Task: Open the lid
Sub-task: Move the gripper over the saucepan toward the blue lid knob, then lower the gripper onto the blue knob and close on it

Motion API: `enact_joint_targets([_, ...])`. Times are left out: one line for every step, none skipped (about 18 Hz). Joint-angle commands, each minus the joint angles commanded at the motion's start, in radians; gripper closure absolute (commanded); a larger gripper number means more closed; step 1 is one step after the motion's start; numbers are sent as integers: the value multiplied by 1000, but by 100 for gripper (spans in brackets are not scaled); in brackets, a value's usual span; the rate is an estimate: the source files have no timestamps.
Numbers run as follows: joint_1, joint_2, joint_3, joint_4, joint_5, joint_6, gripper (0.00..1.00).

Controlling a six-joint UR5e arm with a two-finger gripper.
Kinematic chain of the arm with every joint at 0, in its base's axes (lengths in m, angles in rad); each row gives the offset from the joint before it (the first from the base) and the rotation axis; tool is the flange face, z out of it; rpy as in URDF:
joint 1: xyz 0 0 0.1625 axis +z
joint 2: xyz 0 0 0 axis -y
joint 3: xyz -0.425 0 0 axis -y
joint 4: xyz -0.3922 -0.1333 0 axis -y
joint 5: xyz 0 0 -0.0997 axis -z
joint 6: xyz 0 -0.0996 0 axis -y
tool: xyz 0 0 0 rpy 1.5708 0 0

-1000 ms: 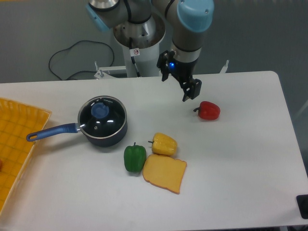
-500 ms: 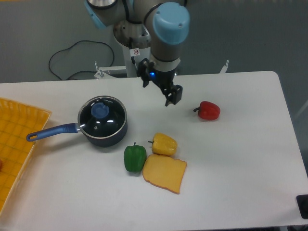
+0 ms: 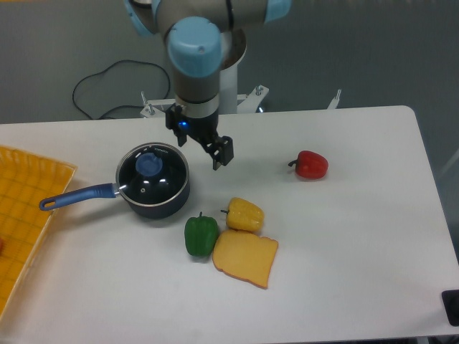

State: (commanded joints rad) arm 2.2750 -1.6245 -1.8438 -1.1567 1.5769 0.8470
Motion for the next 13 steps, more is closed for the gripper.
enact_joint_targets([-6,-2,-9,11,0,-20,0])
enact_joint_targets([-24,-2,-15,15,0,-28,0])
enact_joint_targets([-40,-2,-23,20,0,-31,0])
enact_joint_targets([-48,0,-29,20,2,-32,0])
enact_joint_targets([-52,0,-32,19,-2,-34,0])
enact_joint_targets([-64,0,-35,19,-2,-48,0])
enact_joint_targets([-75,0,-38,19,-2,-72,0])
enact_joint_targets([-80,-2,-41,20,0,-89,0])
enact_joint_targets([-80,-5,-43,20,2,-100,0])
enact_joint_targets([-83,-8,-43,20,0,-105,0])
enact_joint_targets([-95,-9,-43,20,2,-106,0])
enact_joint_targets([-107,-9,-45,20,3,-106,0])
enact_joint_targets([-110,-11,-51,22,5,-108,0])
